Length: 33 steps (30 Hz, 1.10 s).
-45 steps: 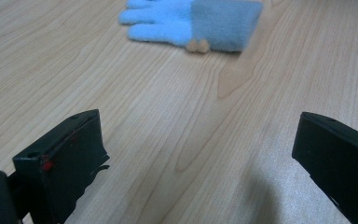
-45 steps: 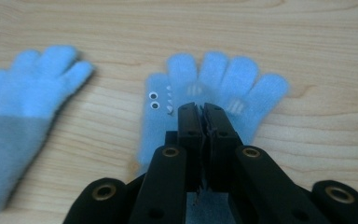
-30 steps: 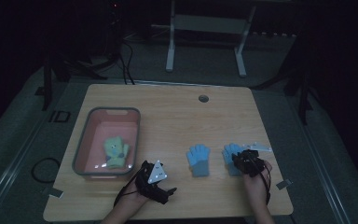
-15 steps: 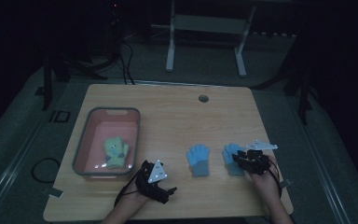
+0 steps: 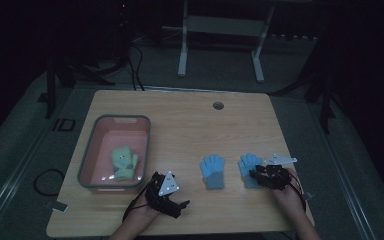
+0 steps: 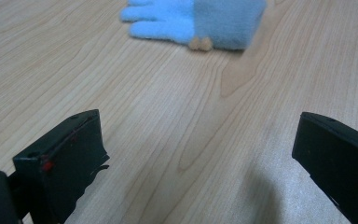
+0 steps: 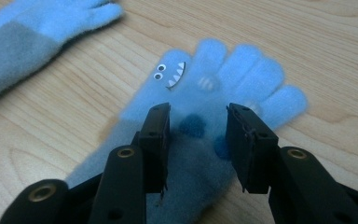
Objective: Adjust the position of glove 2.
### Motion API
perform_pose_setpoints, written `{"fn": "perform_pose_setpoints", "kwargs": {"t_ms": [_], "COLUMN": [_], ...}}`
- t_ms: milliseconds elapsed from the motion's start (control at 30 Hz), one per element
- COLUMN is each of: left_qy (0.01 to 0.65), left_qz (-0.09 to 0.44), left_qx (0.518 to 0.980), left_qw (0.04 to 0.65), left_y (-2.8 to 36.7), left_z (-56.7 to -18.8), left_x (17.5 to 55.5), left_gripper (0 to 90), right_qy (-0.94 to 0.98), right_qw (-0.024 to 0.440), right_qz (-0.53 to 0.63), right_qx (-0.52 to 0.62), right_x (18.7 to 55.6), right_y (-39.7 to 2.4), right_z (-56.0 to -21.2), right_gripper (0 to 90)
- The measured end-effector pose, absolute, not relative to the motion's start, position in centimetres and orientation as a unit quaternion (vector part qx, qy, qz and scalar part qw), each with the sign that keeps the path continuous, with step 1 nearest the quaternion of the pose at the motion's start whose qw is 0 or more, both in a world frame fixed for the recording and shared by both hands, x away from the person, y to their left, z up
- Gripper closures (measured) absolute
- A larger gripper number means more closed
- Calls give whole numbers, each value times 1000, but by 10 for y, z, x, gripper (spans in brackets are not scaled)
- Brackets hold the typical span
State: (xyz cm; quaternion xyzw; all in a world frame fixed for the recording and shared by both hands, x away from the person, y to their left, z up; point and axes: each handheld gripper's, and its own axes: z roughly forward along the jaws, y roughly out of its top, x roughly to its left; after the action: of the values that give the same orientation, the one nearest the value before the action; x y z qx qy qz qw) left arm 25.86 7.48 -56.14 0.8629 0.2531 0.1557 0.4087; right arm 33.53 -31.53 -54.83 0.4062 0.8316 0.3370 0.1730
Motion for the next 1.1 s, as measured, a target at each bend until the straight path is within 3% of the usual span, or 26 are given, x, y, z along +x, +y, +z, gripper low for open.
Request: {"fn": "perform_pose_setpoints", "kwargs": {"t_ms": [267, 367, 567, 767, 1100], "left_qy": [253, 253, 253, 254, 256], "left_qz": [155, 155, 155, 155, 152], "left_qx": [863, 865, 865, 864, 864], "left_qw": [408, 405, 405, 405, 406], "left_y": [75, 74, 74, 74, 74], "left_z": [-562, -562, -562, -562, -562], "left_x": [258, 259, 259, 259, 260], "left_gripper": [25, 24, 25, 25, 25], "right_qy": [831, 833, 832, 821, 803], "right_qw": [187, 190, 194, 194, 211], "right_qz": [339, 340, 320, 322, 362], "right_qx": [400, 394, 410, 430, 423], "right_x": [332, 330, 330, 330, 329], "right_y": [-315, -312, -306, -303, -290], "right_z": [-551, -552, -549, -535, -478], "right_gripper": [654, 753, 831, 846, 845]}}
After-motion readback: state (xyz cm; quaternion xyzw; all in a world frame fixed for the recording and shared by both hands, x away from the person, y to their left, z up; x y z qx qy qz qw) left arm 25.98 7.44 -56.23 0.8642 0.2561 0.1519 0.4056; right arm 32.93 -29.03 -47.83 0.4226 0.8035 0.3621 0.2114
